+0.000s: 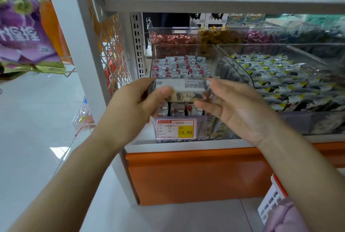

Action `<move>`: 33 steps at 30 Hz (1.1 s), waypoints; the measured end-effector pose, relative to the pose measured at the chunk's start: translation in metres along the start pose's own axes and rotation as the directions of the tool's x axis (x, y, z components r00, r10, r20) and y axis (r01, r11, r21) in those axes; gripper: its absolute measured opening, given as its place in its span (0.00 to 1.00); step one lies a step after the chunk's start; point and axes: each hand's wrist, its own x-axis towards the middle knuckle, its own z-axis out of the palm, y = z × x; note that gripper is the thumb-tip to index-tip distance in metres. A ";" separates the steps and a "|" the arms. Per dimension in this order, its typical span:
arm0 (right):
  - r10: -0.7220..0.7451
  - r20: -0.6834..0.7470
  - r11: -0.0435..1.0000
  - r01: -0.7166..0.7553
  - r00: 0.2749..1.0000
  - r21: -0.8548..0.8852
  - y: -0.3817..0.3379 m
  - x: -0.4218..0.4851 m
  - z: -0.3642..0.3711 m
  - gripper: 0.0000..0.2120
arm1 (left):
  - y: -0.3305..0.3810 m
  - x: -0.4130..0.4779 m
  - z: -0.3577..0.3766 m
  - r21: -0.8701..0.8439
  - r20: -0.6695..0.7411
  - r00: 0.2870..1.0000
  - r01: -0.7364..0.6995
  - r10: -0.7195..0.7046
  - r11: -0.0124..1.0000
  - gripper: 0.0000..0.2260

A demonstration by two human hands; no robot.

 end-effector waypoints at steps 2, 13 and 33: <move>-0.079 -0.035 0.991 0.075 0.996 -0.109 0.004 0.002 0.003 0.27 | 0.002 0.002 0.005 0.084 -0.067 0.997 -0.035 0.040 0.996 0.23; -0.513 -0.221 0.581 0.146 0.830 -0.800 -0.027 0.067 -0.003 0.07 | 0.007 0.089 0.030 0.421 0.072 0.997 -0.061 0.033 0.905 0.21; -0.501 -0.131 0.382 0.082 0.856 -0.920 -0.043 0.180 -0.017 0.11 | -0.048 0.191 0.090 0.683 0.154 0.827 0.306 -0.541 0.663 0.40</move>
